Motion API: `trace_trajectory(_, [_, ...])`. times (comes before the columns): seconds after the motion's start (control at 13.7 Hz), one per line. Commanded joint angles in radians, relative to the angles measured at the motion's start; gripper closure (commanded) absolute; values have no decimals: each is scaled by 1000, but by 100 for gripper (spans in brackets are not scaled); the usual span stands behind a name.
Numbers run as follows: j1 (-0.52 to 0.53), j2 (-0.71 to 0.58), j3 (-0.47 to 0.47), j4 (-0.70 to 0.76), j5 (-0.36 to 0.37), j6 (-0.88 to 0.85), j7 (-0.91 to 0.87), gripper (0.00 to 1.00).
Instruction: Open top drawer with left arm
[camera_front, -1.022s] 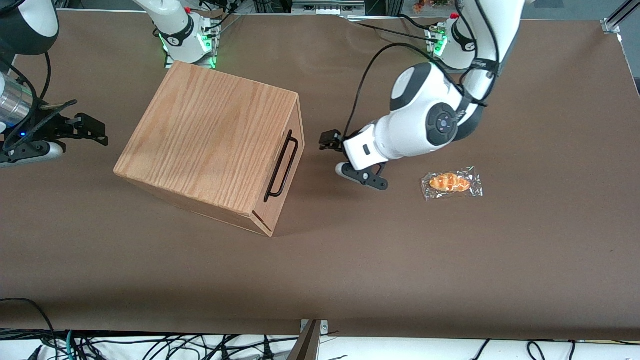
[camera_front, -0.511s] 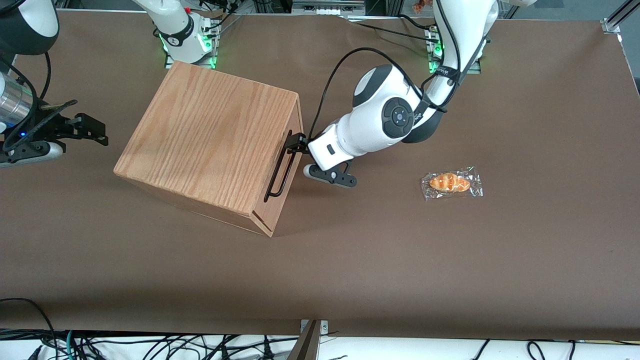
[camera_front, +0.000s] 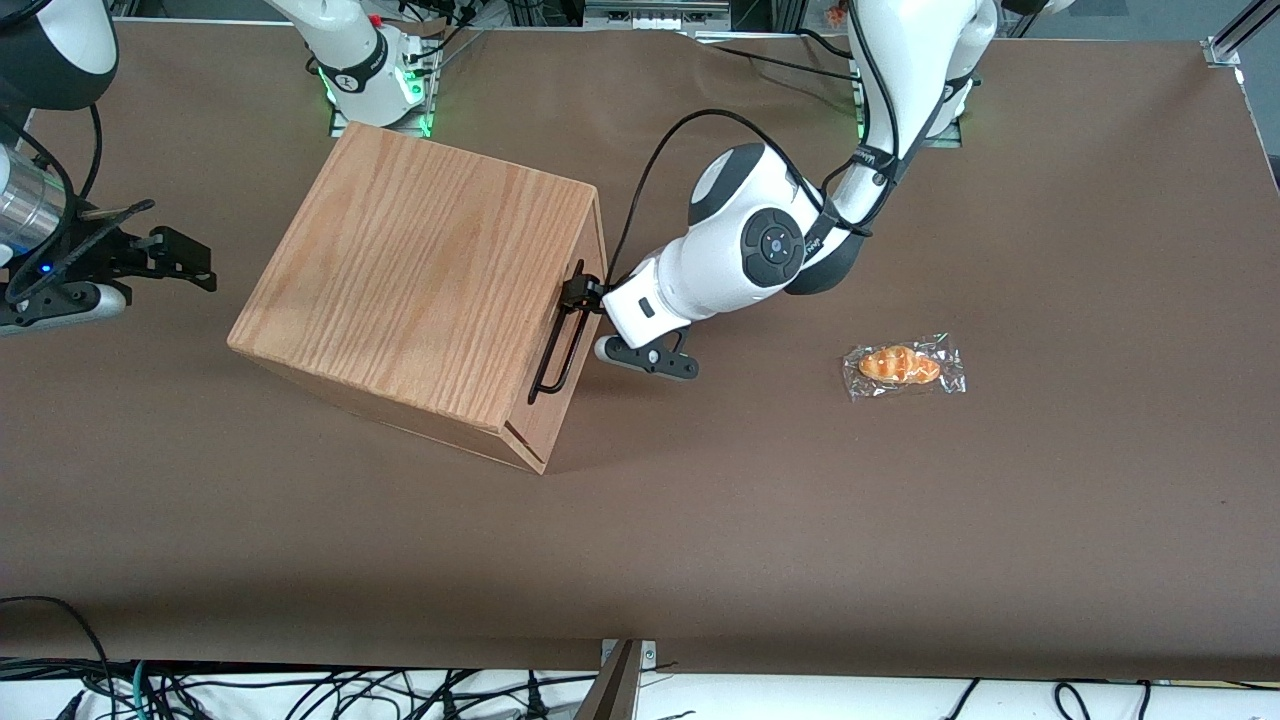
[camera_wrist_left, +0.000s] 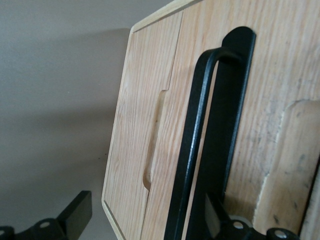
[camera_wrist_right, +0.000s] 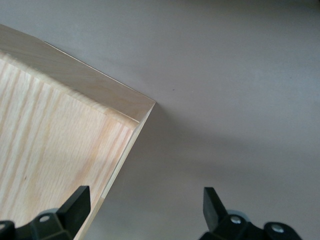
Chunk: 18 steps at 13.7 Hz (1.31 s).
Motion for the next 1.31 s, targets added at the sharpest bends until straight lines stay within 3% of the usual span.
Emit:
trace_trajectory(0.0, [-11,24,14,33,8,-3,-2,0])
trace_trajectory(0.66, [0,29,15,31,128,-6,-2,0])
trace_trajectory(1.24, [51,26,17,33,143,-13,19,0])
